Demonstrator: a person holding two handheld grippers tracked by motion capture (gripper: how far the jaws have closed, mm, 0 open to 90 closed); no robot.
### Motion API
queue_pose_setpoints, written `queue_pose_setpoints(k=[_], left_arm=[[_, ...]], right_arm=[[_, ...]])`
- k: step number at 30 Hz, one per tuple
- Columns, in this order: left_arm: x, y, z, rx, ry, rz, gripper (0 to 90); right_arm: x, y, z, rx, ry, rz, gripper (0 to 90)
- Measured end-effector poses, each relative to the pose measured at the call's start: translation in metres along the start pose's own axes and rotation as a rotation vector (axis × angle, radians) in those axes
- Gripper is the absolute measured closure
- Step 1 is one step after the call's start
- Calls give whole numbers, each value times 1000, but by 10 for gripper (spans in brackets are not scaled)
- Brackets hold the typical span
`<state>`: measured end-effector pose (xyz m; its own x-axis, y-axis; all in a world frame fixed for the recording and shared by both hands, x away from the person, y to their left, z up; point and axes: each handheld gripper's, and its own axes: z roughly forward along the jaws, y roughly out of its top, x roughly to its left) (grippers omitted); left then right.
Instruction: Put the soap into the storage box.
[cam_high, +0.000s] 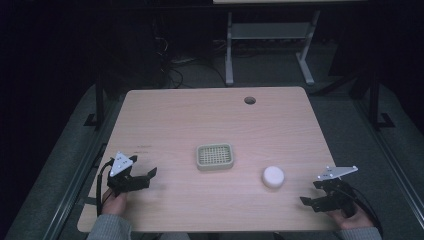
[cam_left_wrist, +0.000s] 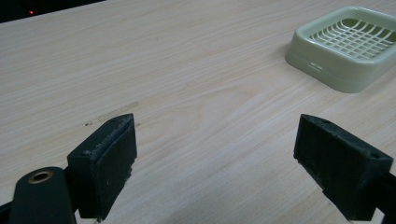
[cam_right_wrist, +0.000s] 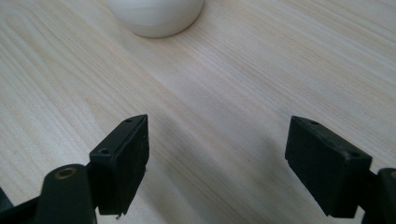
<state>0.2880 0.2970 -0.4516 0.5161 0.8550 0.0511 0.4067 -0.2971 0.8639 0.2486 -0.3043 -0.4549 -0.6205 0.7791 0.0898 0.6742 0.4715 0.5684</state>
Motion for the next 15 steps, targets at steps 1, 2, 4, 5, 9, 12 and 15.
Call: queue_pose_setpoints(k=[1, 2, 4, 5, 9, 12, 15], left_arm=[[0, 0, 0, 0, 0, 0, 128], [0, 0, 1, -2, 5, 3, 128], [-1, 0, 1, 4, 6, 4, 128], [-1, 0, 1, 5, 5, 4, 128], [0, -1, -1, 5, 8, 9, 128], [0, -1, -2, -1, 2, 2, 128], [2, -2, -4, -1, 7, -8, 128]], right_arm=[[0, 0, 0, 0, 0, 0, 212], [0, 0, 0, 1, 2, 2, 212], [1, 1, -1, 2, 2, -5, 212], [1, 2, -1, 3, 6, -4, 210], [7, 6, 0, 16, 3, -9, 202], [9, 10, 1, 21, 1, -24, 198], [12, 14, 2, 27, 5, -35, 193]])
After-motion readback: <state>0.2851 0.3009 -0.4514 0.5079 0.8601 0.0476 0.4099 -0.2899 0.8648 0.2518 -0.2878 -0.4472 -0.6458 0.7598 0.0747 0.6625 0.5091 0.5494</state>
